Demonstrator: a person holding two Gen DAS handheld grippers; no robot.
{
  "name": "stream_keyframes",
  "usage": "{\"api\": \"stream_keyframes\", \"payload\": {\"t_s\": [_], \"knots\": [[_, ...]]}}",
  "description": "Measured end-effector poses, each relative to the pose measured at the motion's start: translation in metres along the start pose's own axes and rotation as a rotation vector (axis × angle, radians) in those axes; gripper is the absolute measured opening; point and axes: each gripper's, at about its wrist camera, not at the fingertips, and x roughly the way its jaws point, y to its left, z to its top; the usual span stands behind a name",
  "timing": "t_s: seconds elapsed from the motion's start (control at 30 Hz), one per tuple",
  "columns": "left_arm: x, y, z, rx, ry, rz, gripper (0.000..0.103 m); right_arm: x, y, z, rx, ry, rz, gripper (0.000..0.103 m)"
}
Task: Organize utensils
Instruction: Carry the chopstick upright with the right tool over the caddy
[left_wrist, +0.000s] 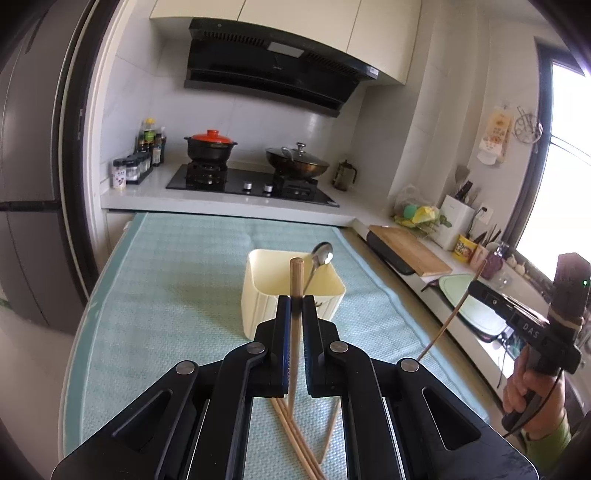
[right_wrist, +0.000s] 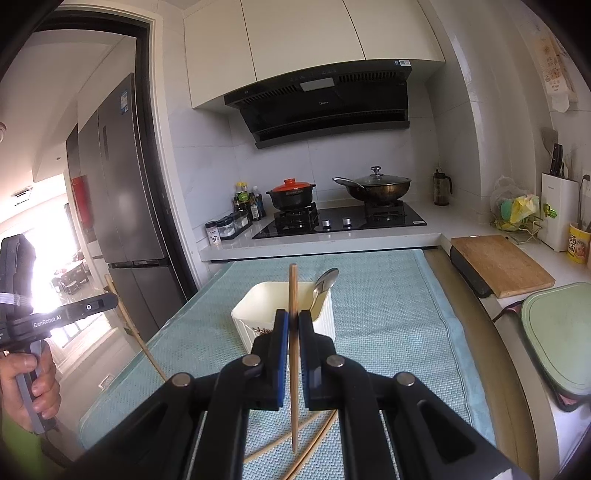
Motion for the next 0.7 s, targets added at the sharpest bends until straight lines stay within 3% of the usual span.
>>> {"api": "stream_keyframes", "payload": {"t_s": [0.37,0.7], "knots": [[0.011,-0.011,0.047,-0.004,-0.029,-0.072,0.004,0.018,0.010,0.036,-0.011,-0.036,0.032,0.006],[0.039,-0.027,0.123,0.048,-0.103,-0.037,0.004,0.053,0.025,0.107,-0.060,-0.092,0.038,0.006]]}}
